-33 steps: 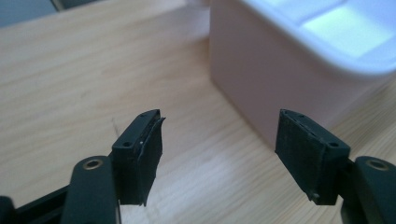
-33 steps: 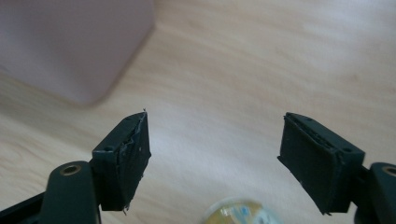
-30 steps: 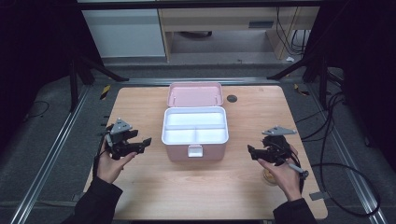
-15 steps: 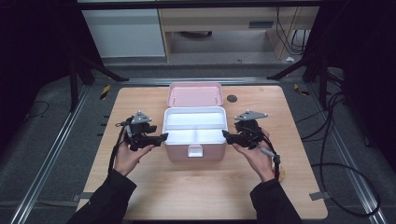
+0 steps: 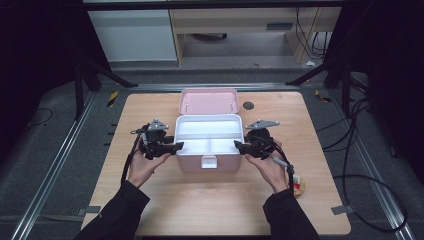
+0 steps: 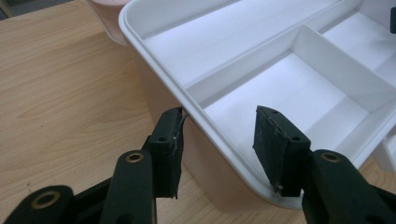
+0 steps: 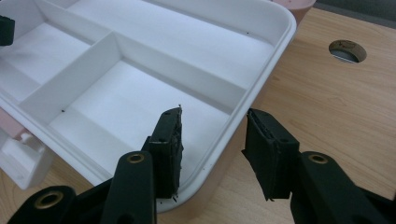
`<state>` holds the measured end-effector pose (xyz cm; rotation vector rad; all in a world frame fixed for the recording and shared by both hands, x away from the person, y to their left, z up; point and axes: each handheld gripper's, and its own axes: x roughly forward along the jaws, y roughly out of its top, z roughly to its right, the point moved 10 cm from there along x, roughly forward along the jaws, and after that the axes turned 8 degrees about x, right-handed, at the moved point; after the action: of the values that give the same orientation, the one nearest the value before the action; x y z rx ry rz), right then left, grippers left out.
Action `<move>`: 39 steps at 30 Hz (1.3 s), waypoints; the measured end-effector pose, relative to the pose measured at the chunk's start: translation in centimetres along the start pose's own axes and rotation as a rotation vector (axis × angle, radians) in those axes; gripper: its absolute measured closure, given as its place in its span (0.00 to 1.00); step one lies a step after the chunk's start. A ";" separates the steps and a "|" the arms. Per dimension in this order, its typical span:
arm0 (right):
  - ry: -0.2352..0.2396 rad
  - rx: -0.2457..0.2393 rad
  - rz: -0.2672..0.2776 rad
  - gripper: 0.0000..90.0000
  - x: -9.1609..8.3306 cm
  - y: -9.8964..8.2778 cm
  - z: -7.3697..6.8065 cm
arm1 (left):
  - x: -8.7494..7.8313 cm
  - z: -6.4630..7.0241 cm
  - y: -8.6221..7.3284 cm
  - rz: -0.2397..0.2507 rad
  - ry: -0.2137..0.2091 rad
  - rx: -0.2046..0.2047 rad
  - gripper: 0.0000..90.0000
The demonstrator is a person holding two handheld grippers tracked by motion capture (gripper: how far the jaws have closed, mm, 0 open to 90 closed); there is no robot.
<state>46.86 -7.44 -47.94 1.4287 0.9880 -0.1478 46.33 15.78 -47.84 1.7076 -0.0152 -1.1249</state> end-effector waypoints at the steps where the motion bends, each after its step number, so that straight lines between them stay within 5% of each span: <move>1: 0.000 0.000 0.000 0.63 0.0 0.0 0.0 | 0.0 0.0 0.0 -0.003 0.000 -0.001 0.58; 16: -0.021 -0.018 -0.044 0.62 -0.7 -0.8 -1.7 | -1.3 0.2 -0.9 -0.015 0.016 0.027 0.61; 28: 0.023 -0.077 0.082 0.38 -2.4 2.3 -0.5 | -3.2 -1.6 1.4 0.031 -0.011 0.133 0.53; 36: 0.062 -0.210 0.067 0.37 -2.4 5.0 -0.2 | -3.1 -2.8 3.6 0.014 -0.083 0.223 0.50; 39: 0.113 -0.277 0.050 0.37 -2.1 5.8 -0.5 | -2.8 -3.1 3.8 -0.018 -0.090 0.265 0.51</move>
<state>48.94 -6.83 -42.15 1.2154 1.0207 0.1046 48.71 17.72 -43.11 1.8906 -0.2139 -1.2558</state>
